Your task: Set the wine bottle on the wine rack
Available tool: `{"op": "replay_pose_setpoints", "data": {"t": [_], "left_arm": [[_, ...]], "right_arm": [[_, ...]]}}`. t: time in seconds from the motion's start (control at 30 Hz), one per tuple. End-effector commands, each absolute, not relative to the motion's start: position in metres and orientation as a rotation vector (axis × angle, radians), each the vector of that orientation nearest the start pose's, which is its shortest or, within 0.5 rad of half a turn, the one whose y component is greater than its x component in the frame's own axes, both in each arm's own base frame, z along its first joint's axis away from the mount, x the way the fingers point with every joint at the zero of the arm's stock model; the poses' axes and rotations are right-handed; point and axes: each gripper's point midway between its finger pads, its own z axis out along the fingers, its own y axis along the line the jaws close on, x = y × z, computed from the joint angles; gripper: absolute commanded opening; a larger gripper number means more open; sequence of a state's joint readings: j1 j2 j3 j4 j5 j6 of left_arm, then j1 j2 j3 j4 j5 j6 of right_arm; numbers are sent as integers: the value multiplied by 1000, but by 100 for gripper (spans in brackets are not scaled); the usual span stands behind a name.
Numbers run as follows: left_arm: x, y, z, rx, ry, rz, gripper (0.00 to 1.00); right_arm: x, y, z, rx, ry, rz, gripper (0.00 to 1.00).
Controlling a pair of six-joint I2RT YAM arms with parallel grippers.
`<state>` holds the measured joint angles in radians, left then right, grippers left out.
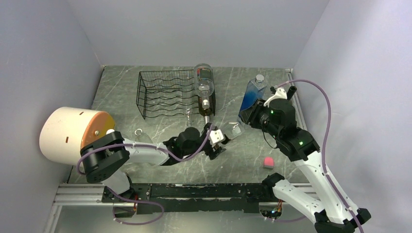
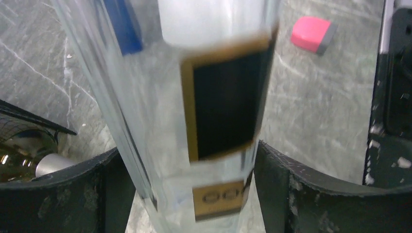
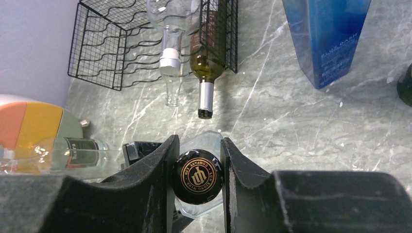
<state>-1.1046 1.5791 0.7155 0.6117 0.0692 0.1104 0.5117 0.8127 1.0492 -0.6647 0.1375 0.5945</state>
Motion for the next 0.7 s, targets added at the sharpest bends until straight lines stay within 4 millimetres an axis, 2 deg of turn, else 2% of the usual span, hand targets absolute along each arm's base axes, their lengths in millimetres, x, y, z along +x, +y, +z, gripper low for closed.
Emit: {"op": "replay_pose_setpoints", "data": {"t": [0.0, 0.1, 0.2, 0.23, 0.4, 0.53, 0.6, 0.67], "left_arm": [[192, -411, 163, 1095, 1248, -756, 81], [188, -409, 167, 1099, 1192, -765, 74], [187, -415, 170, 1109, 1180, -780, 67], [188, -417, 171, 1105, 1183, -781, 68], [193, -424, 174, 1094, 1188, -776, 84], [196, -425, 172, 1089, 1196, -768, 89], [195, -427, 173, 1101, 1185, -772, 84], [196, -428, 173, 1108, 1189, -766, 70]], "right_arm": [[239, 133, 358, 261, 1804, 720, 0], [235, 133, 355, 266, 1814, 729, 0], [232, 134, 348, 262, 1824, 742, 0], [231, 135, 345, 255, 1827, 747, 0], [228, 136, 339, 254, 1843, 757, 0], [225, 136, 342, 256, 1830, 778, 0], [224, 136, 341, 260, 1831, 780, 0], [224, 136, 340, 263, 1835, 779, 0]]}}
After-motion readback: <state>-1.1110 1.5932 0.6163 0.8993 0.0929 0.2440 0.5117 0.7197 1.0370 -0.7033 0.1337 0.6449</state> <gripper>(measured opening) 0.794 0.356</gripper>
